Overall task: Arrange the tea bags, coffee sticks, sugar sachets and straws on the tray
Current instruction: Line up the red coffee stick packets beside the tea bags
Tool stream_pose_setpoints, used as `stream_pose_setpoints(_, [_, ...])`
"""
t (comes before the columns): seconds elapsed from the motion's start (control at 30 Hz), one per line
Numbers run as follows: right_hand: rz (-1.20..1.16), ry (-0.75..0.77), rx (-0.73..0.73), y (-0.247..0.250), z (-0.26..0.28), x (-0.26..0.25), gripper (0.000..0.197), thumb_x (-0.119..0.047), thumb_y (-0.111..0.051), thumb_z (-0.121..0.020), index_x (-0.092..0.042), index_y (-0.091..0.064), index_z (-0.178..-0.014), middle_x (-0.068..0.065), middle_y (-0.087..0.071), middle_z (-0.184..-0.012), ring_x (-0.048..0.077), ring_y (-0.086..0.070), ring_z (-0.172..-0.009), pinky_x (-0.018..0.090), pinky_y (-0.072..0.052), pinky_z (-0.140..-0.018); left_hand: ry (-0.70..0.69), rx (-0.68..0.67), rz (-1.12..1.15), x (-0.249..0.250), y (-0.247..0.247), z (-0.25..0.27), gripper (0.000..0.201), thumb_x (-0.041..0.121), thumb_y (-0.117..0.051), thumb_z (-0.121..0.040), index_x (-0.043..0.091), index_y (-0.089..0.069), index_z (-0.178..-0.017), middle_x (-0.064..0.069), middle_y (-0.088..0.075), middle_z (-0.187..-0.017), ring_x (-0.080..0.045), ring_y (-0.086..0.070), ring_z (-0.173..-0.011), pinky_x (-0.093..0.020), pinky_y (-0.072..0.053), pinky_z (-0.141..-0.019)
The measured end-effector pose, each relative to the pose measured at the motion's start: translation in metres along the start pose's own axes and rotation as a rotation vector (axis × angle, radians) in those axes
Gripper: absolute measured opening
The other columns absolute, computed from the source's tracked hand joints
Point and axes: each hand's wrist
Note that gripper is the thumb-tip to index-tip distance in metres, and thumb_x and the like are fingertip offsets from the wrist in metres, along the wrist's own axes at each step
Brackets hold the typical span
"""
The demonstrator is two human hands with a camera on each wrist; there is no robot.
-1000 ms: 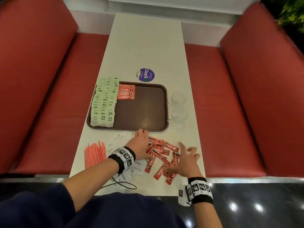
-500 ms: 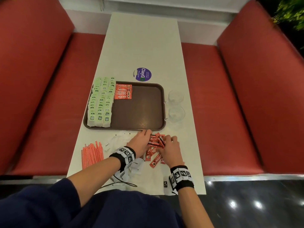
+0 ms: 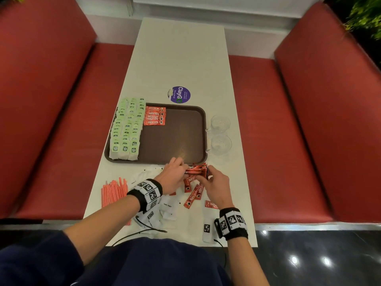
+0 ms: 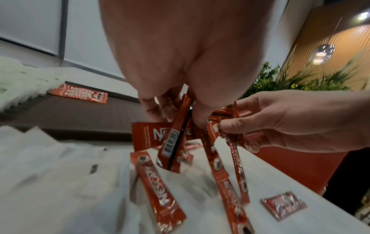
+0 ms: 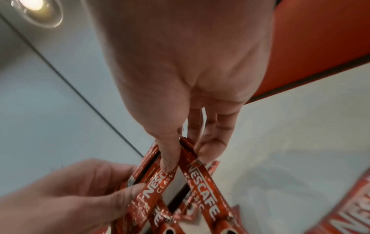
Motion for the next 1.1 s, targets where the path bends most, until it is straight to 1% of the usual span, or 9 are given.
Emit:
stream_pose_setpoints(0.13, [-0.105,0.002,-0.016,0.008,-0.006,-0.011,0.011,-0.038,-0.080,-0.098,-0.032,-0.073,-0.104,-0.015,-0.076,-0.082,0.009,-0.069,-0.070,0.028,-0.057,-0.067,-0.014,-0.016,0.102,0.004,0.011,0.003,0.013,0.024,-0.042,-0.115,0.016,-0.049,-0.108,0.001,-0.040,-0.108,-0.017,-0.037,-0.098,-0.033,-0.037,-0.087])
stream_pose_setpoints(0.3, [-0.145,0.016,-0.021,-0.003,-0.015,-0.026,0.009,-0.037,-0.077,-0.101,-0.032,-0.073,-0.107,-0.014,-0.077,-0.086,0.006,-0.071,-0.073,0.034,-0.061,-0.072,0.261,-0.060,0.587,0.018,0.025,0.001,0.016,0.023,-0.039,-0.111,0.014,-0.046,-0.099,-0.008,-0.053,-0.096,-0.020,-0.049,-0.083,-0.039,-0.042,-0.075])
stream_pose_setpoints(0.43, [-0.179,-0.008,0.034,-0.016,-0.019,-0.043,0.013,-0.040,-0.075,-0.100,-0.028,-0.071,-0.097,-0.008,-0.074,-0.079,0.011,-0.072,-0.070,0.043,-0.062,-0.074,0.387,0.019,0.925,0.022,0.024,0.001,0.032,0.043,-0.041,-0.097,0.018,-0.059,-0.104,-0.010,-0.069,-0.101,-0.024,-0.065,-0.094,-0.053,-0.051,-0.100])
stream_pose_setpoints(0.6, [-0.218,0.030,-0.014,-0.026,-0.022,-0.062,0.006,-0.036,-0.076,-0.097,-0.030,-0.075,-0.096,-0.008,-0.077,-0.085,0.013,-0.075,-0.078,0.042,-0.065,-0.075,0.397,0.014,1.023,0.012,0.029,0.003,0.068,0.084,-0.048,-0.093,0.031,-0.059,-0.134,0.005,-0.074,-0.126,-0.015,-0.069,-0.120,-0.048,-0.050,-0.111])
stream_pose_setpoints(0.67, [-0.260,0.052,-0.055,-0.031,-0.022,-0.066,0.008,-0.034,-0.078,-0.094,-0.028,-0.079,-0.099,-0.002,-0.078,-0.089,0.014,-0.078,-0.079,0.044,-0.067,-0.075,0.388,0.058,1.093,-0.001,0.028,0.005,0.061,0.080,-0.059,-0.093,0.031,-0.063,-0.130,0.004,-0.078,-0.123,-0.017,-0.073,-0.118,-0.050,-0.054,-0.110])
stream_pose_setpoints(0.77, [-0.339,0.036,-0.100,-0.033,-0.020,-0.081,0.018,-0.030,-0.083,-0.093,-0.025,-0.082,-0.110,0.000,-0.082,-0.094,0.016,-0.081,-0.087,0.048,-0.068,-0.084,0.361,0.104,1.237,-0.010,0.036,0.012,0.039,0.056,-0.059,-0.106,0.023,-0.068,-0.126,0.001,-0.081,-0.109,-0.017,-0.077,-0.100,-0.037,-0.061,-0.091])
stream_pose_setpoints(0.83, [-0.459,0.032,-0.105,-0.036,-0.015,-0.096,0.024,-0.019,-0.081,-0.096,-0.021,-0.082,-0.120,0.001,-0.084,-0.098,0.020,-0.082,-0.093,0.049,-0.067,-0.090,0.355,0.160,1.281,-0.013,0.046,0.020,0.037,0.052,-0.055,-0.109,0.023,-0.072,-0.122,0.006,-0.075,-0.083,-0.008,-0.066,-0.070,-0.023,-0.051,-0.061])
stream_pose_setpoints(0.9, [-0.556,0.003,-0.057,-0.045,-0.010,-0.114,0.029,-0.015,-0.081,-0.097,-0.019,-0.081,-0.125,0.000,-0.084,-0.103,0.021,-0.081,-0.099,0.049,-0.065,-0.093,0.372,0.225,1.310,-0.020,0.049,0.024,0.037,0.052,-0.054,-0.109,0.022,-0.073,-0.119,0.008,-0.065,-0.069,-0.006,-0.053,-0.057,-0.022,-0.039,-0.052])
stream_pose_setpoints(1.1, [-0.596,-0.105,0.140,-0.088,0.005,-0.160,0.018,-0.018,-0.082,-0.095,-0.017,-0.073,-0.110,0.001,-0.083,-0.097,0.019,-0.081,-0.093,0.053,-0.065,-0.093,0.416,0.448,1.219,-0.050,0.066,0.036,0.024,0.049,-0.056,-0.109,0.031,-0.068,-0.118,0.002,-0.080,-0.103,-0.016,-0.076,-0.100,-0.037,-0.058,-0.093])
Point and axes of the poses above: each hand's wrist, its own z-axis away from the middle knuckle, its own y-axis out of the back of the hand, x = y × z
